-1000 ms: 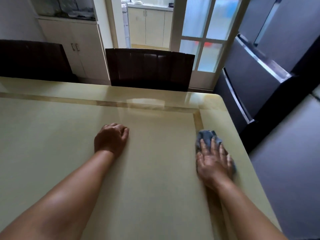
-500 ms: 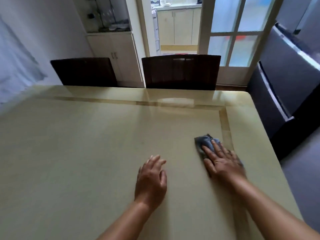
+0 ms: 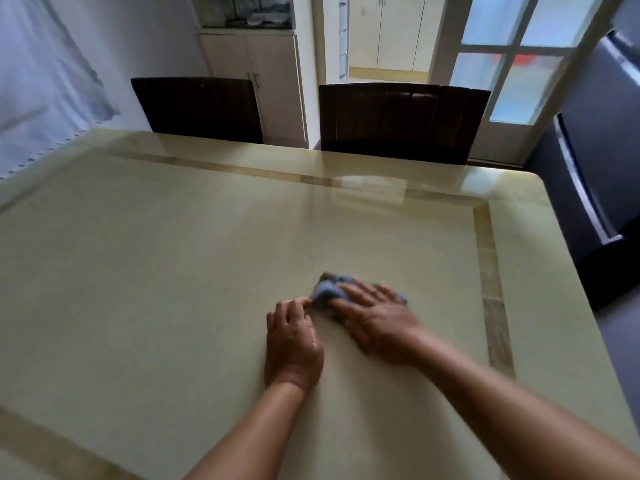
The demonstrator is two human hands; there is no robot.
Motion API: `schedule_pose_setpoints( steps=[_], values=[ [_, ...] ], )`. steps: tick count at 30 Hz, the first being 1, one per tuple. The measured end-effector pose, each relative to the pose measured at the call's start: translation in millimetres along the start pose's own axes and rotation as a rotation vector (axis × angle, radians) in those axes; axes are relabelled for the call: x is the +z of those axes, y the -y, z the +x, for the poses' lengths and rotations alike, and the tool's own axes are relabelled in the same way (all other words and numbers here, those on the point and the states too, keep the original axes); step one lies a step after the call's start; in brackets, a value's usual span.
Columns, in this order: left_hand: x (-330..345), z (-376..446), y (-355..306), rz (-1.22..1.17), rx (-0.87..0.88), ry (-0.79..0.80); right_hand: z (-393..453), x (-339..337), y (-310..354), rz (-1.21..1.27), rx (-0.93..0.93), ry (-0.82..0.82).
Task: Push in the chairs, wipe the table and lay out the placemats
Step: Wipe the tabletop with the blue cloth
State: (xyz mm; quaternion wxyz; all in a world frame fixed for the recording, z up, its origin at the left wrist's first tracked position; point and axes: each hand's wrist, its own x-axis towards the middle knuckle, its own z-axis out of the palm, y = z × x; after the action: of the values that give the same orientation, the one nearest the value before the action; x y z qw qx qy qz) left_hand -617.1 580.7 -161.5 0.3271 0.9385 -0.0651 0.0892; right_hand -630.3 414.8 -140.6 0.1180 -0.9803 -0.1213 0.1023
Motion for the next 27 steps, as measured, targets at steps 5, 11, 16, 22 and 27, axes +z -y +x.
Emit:
schedule_pose_setpoints(
  steps=[5, 11, 16, 22, 27],
  values=[
    [10, 0, 6, -0.032, 0.031, -0.094, 90, -28, -61, 0.106, 0.495, -0.135],
    [11, 4, 8, -0.018, 0.067, -0.138, 157, -27, -10, 0.094, 0.252, -0.082],
    [6, 19, 3, -0.039, 0.044, -0.010, 131, -12, 21, 0.038, -0.147, -0.021],
    [-22, 26, -6, -0.239, -0.117, -0.033, 78, 3, 41, 0.076, -0.096, -0.009],
    [-66, 23, -6, -0.137, -0.137, 0.017, 19, 16, 84, 0.129, -0.127, 0.000]
  ],
)
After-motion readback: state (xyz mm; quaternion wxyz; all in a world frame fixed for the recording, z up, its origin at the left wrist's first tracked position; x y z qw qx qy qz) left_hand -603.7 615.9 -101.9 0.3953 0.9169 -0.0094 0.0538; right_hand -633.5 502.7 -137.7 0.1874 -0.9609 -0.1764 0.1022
